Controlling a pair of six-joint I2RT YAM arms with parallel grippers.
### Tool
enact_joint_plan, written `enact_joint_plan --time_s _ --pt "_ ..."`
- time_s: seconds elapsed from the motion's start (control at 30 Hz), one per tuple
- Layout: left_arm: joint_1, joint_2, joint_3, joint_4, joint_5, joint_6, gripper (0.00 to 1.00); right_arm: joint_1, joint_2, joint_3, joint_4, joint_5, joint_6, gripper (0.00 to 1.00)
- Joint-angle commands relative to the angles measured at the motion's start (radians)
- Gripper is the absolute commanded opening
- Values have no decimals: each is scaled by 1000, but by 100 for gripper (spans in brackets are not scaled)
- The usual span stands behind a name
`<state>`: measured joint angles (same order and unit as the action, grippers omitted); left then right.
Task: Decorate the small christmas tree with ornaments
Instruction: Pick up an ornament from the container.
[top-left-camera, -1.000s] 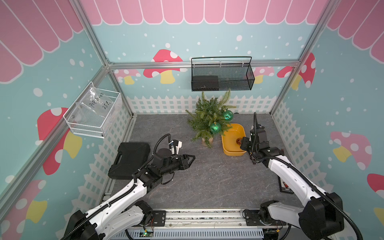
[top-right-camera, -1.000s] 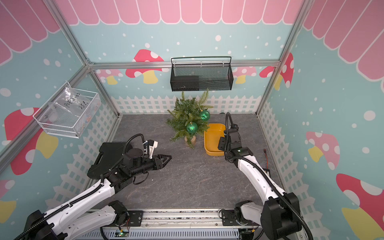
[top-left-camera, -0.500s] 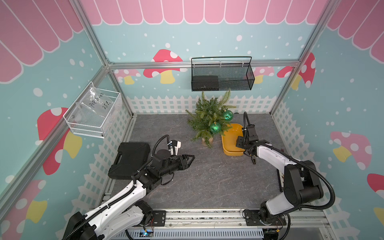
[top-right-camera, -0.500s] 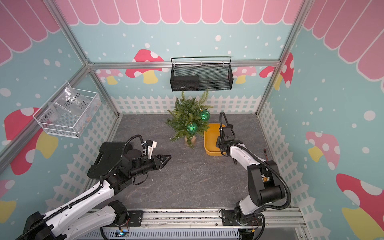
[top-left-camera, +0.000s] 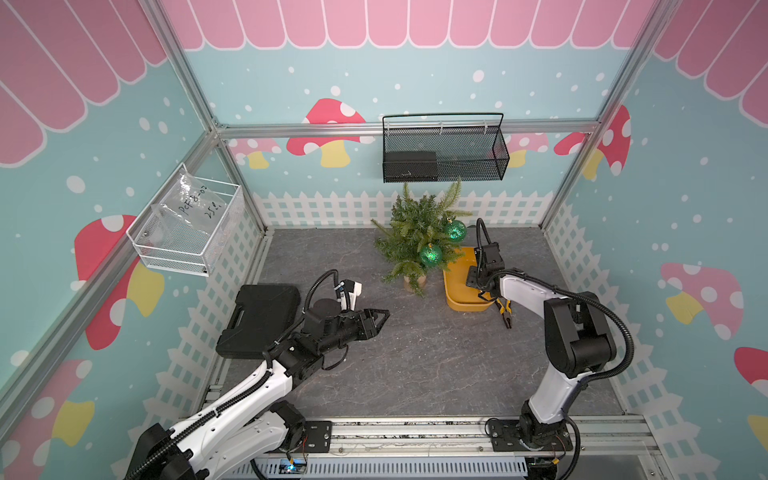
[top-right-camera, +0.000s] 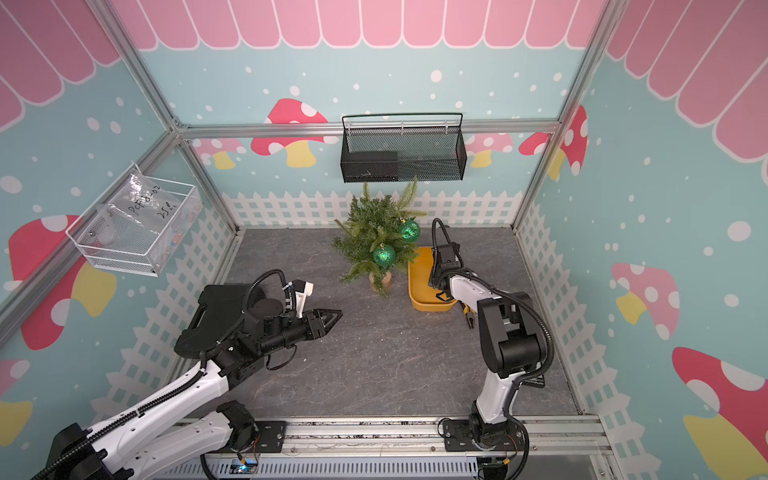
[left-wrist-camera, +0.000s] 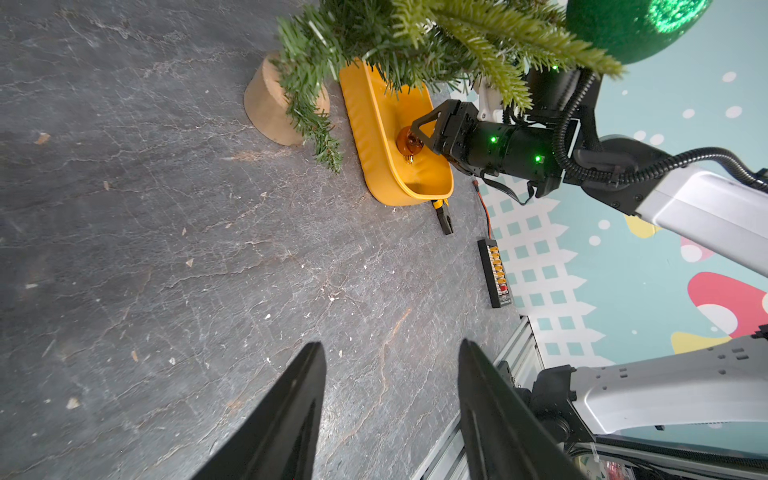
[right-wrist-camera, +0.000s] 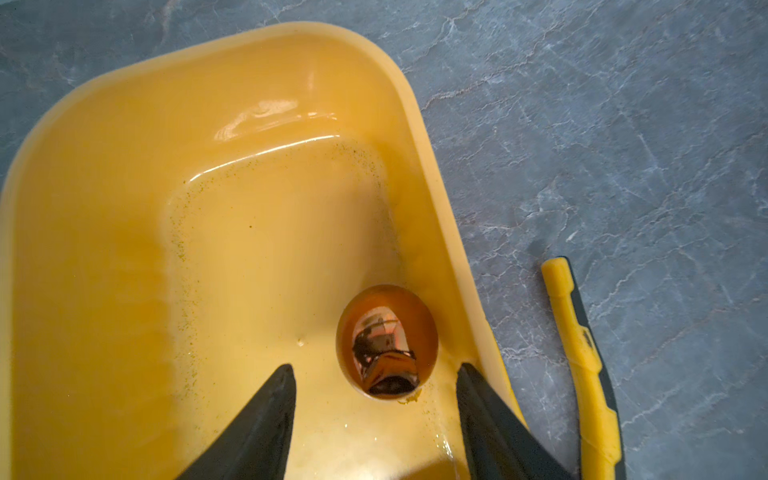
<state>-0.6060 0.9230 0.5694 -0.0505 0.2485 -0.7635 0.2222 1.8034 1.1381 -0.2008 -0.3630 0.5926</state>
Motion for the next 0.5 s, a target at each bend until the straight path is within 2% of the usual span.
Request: enact_joint_plan --time_s 0.0,0.47 --pt "9 0 8 6 -17 -11 54 -5 32 26 12 35 9 64" --pt "10 20 6 20 -13 -17 54 -6 151 73 32 12 0 55"
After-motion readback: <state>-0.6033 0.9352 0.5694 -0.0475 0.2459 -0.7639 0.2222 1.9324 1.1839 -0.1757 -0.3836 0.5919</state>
